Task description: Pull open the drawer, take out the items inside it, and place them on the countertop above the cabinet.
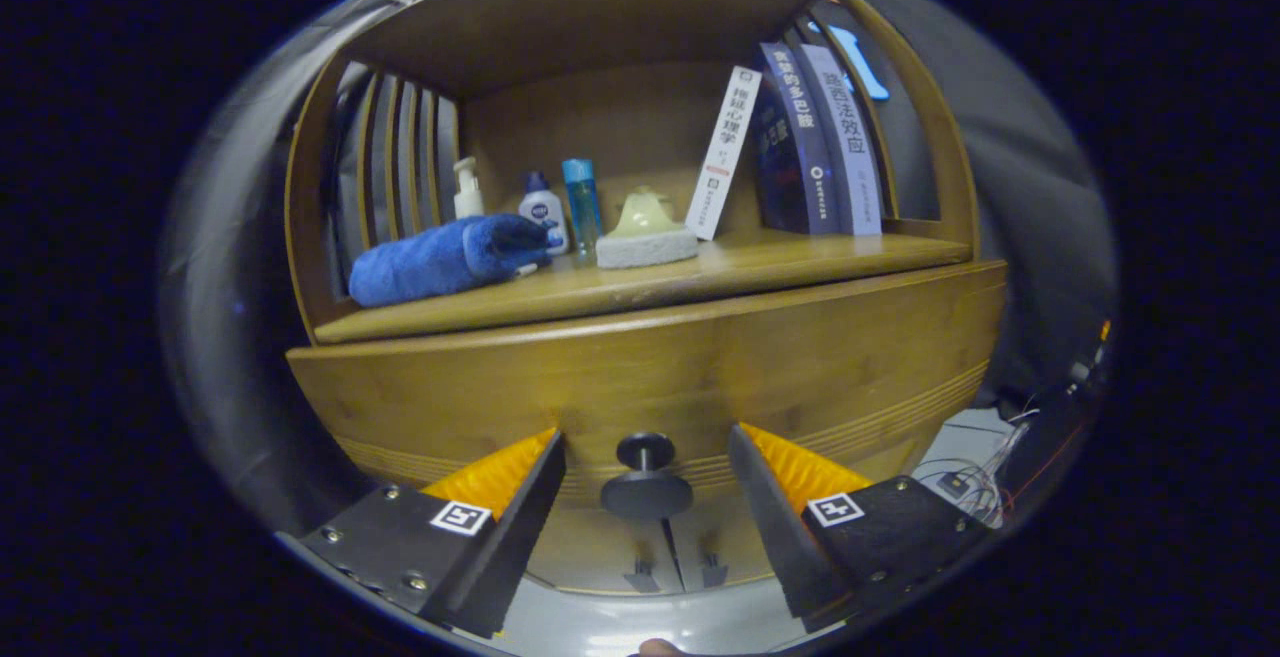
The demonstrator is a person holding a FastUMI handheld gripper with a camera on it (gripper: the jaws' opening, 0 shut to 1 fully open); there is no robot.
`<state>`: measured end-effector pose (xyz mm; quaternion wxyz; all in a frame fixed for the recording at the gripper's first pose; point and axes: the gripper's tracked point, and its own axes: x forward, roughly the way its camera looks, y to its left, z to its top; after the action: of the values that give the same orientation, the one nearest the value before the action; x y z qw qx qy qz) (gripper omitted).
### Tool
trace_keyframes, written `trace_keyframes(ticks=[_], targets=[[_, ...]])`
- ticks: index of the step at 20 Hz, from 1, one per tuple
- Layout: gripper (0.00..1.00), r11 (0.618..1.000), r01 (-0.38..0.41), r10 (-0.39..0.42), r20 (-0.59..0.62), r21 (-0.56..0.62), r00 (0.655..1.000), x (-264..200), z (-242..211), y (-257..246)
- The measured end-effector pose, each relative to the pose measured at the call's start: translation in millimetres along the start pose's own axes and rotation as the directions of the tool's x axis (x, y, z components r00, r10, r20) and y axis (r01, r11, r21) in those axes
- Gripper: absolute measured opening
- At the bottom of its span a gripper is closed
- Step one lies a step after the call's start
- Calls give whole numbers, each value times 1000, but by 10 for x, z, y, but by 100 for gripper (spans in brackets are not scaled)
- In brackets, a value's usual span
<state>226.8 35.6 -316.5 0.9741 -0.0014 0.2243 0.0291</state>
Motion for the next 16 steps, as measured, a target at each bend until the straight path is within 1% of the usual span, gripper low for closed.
trace_keyframes(ticks=[3,10,12,15,16], targets=[[99,999,13,-14,-22,-49,1000,76,-53,-2],[99,1000,1,-1,-50,12,999,155,-49,1],[99,999,39,-39,-25,15,999,137,-26,-115],[99,998,28,-25,-52,60,998,72,-96,-90],[99,998,29,-26,-54,55,998,22,-107,-102]])
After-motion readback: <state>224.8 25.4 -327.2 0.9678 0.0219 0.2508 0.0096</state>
